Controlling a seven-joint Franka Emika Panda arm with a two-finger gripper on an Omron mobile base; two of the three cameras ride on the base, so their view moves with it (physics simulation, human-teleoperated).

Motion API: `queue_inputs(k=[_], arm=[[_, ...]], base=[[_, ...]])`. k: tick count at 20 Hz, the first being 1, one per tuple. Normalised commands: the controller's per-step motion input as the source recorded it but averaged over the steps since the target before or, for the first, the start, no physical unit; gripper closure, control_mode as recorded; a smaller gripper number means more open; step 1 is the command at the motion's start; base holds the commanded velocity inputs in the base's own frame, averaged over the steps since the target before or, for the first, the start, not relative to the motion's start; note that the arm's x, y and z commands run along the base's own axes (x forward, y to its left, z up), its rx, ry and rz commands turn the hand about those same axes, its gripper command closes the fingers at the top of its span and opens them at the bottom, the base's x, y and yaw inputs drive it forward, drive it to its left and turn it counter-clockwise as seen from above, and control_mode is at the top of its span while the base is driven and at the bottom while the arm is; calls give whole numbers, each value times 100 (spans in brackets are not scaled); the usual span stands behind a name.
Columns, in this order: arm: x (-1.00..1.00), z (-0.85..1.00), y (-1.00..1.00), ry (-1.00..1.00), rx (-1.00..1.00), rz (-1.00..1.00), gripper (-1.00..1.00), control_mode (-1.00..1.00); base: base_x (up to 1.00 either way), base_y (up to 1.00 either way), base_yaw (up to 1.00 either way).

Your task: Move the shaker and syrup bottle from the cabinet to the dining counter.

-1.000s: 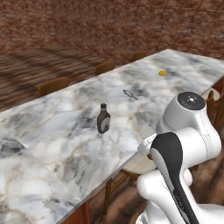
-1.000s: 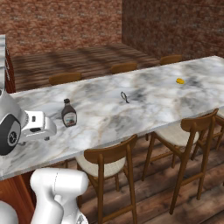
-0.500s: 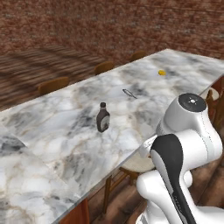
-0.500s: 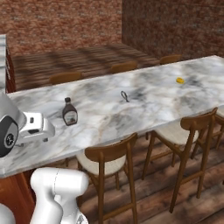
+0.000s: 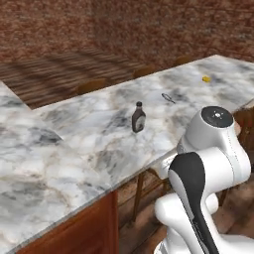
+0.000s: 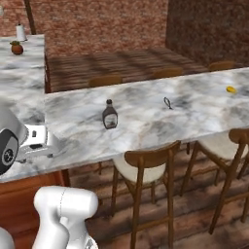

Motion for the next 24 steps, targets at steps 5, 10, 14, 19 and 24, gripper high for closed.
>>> queue_inputs(k=[5,10,14,19,24], arm=[[0,0,0,0,0,0,-100,100],[0,0,0,0,0,0,-100,100],[0,0,0,0,0,0,-100,100],[0,0,0,0,0,0,-100,100],[0,0,0,0,0,0,-100,100]], base=[[-11,13,98],[-6,6,100],[-6,7,100],[-6,23,94],[9,42,66]])
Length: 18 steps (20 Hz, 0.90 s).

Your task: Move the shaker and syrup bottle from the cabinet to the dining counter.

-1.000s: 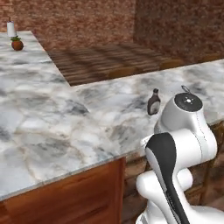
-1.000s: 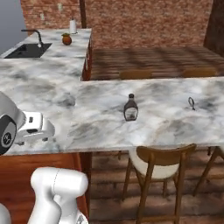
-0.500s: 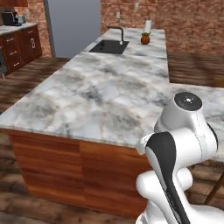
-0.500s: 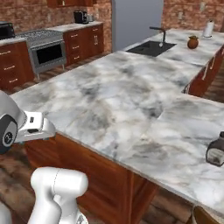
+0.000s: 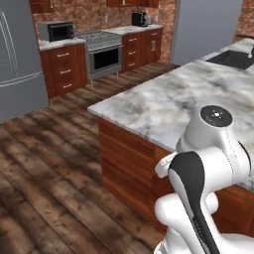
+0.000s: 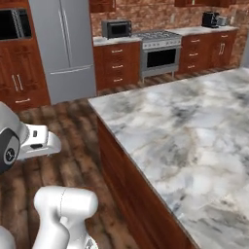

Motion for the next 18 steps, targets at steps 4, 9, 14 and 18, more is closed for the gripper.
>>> queue_inputs(k=[4,9,14,18], arm=[[0,0,0,0,0,0,-100,100],[0,0,0,0,0,0,-100,100],[0,0,0,0,0,0,-100,100],[0,0,0,0,0,0,-100,100]], base=[[51,48,34],[93,42,1],[94,35,0],[94,36,0]])
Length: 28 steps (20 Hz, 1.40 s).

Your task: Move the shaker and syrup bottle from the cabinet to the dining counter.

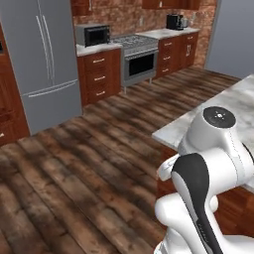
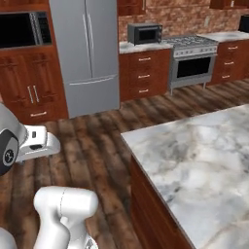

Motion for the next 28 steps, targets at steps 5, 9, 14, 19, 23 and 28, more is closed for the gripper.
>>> queue_inputs(k=[5,9,14,19,23,28], arm=[[0,0,0,0,0,0,-100,100],[0,0,0,0,0,0,-100,100],[0,0,0,0,0,0,-100,100],[0,0,0,0,0,0,-100,100],[0,0,0,0,0,0,-100,100],[0,0,0,0,0,0,-100,100]], base=[[92,41,0],[93,35,-2],[91,30,-12],[92,28,-13],[79,31,-29],[65,31,-45]])
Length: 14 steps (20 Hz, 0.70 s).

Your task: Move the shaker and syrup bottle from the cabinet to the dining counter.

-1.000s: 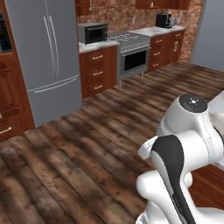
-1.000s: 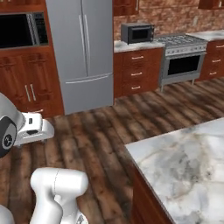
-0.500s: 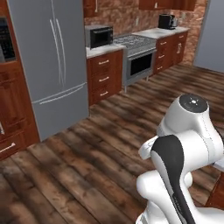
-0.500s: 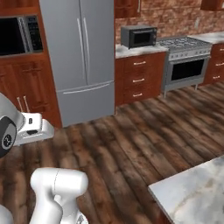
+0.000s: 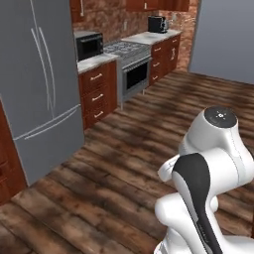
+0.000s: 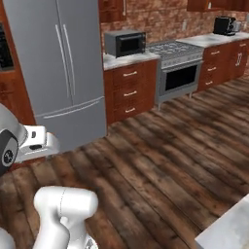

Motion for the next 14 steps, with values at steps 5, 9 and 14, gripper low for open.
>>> queue_inputs(k=[5,9,14], arm=[[0,0,0,0,0,0,-100,100],[0,0,0,0,0,0,-100,100],[0,0,0,0,0,0,-100,100]], base=[[65,30,-46],[72,24,-33],[69,17,-34]])
